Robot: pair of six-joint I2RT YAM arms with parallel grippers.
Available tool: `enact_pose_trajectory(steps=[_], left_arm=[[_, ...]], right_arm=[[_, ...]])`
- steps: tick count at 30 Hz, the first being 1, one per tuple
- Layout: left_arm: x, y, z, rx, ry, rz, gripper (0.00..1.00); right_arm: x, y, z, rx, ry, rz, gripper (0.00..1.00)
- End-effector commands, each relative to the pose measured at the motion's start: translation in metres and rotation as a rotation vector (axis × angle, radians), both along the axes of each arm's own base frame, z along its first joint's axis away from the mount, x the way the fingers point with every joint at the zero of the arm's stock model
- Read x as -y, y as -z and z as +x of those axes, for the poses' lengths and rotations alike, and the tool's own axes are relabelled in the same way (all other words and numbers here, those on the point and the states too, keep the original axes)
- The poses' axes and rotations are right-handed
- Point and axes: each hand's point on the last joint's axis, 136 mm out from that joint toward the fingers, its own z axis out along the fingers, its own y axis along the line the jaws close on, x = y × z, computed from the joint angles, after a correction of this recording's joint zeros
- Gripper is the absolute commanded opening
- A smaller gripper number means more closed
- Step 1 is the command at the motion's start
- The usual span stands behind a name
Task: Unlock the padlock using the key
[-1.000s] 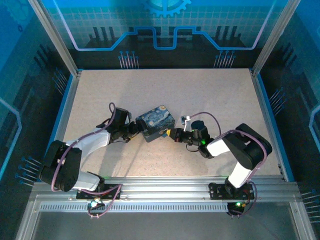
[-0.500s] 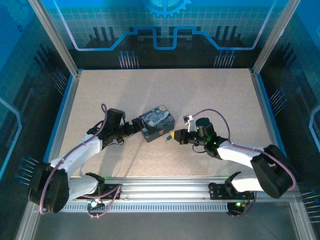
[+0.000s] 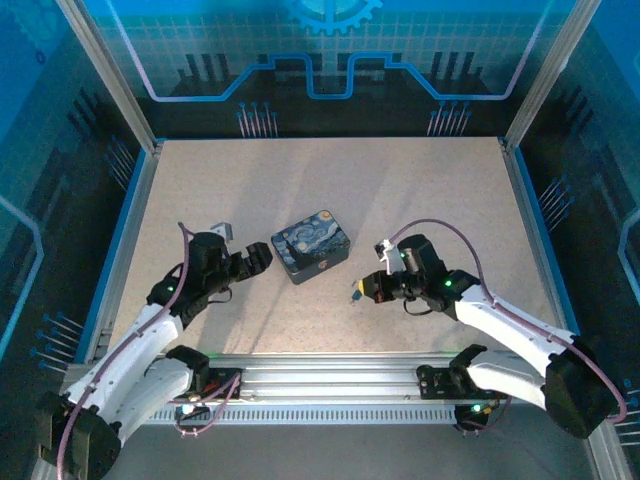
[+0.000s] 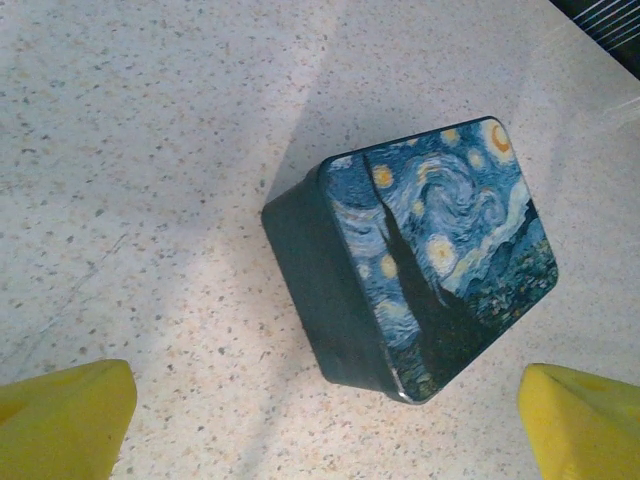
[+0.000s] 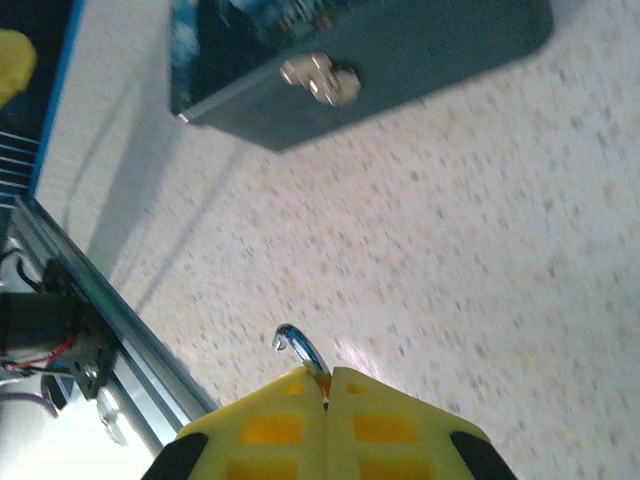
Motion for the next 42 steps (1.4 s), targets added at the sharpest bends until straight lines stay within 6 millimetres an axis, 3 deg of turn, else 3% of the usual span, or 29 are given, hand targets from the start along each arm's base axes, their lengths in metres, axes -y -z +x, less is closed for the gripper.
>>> enact_pose_trajectory(steps=[1,7,13,42], left_arm=[[-0.009,-0.002,0.0,0.039,-0.016,0.043,0.99],[-0.012,-0.001,0.0,0.042,-0.023,0.054,0.99],[-0.012,0.0,0.001,0.037,-0.027,0.051,0.99],[-0.009,0.003,0.001,0.014,-0.034,0.025,0.99]], right_arm=[[0.012,0.012,-0.024,-0.118,-0.006,-0.069,0.05],[0.022,0.031,-0.044,-0.215,-0.001,-0.108,0.06],[0.029,0.045,-0.049,-0.238,0.019,-0.133,0.06],[0.02,0.083,-0.038,-0.318,0.008,-0.187,0.1]])
